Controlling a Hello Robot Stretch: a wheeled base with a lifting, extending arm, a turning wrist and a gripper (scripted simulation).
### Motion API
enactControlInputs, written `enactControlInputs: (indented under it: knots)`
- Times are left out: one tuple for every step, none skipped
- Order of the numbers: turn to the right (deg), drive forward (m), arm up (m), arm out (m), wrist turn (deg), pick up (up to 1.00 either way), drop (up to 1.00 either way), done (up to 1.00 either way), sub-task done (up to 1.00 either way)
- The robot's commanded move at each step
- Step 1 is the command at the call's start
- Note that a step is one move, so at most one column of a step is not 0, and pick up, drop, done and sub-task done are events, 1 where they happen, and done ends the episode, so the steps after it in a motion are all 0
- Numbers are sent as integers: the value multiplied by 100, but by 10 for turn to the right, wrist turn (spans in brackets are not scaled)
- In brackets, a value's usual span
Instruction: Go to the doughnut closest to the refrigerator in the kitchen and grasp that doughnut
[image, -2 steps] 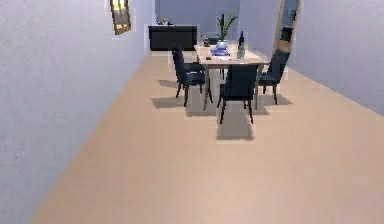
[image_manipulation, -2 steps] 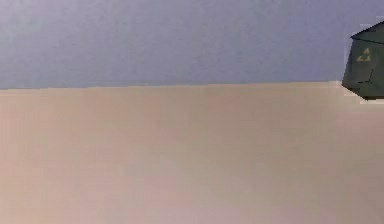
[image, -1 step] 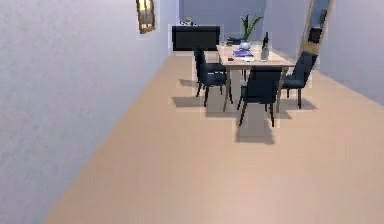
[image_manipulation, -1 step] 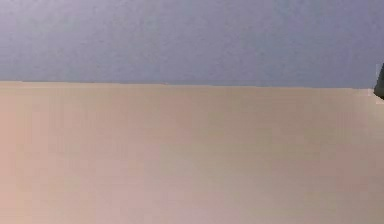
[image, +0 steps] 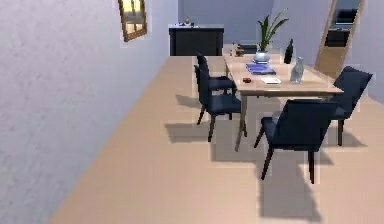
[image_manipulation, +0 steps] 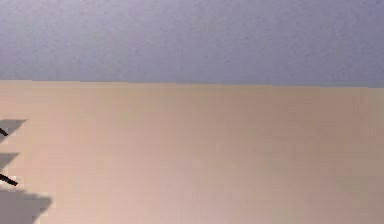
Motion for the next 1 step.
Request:
enactControlInputs:
  knots:
    - [-30,0,0,0,0,0,0,0,0]
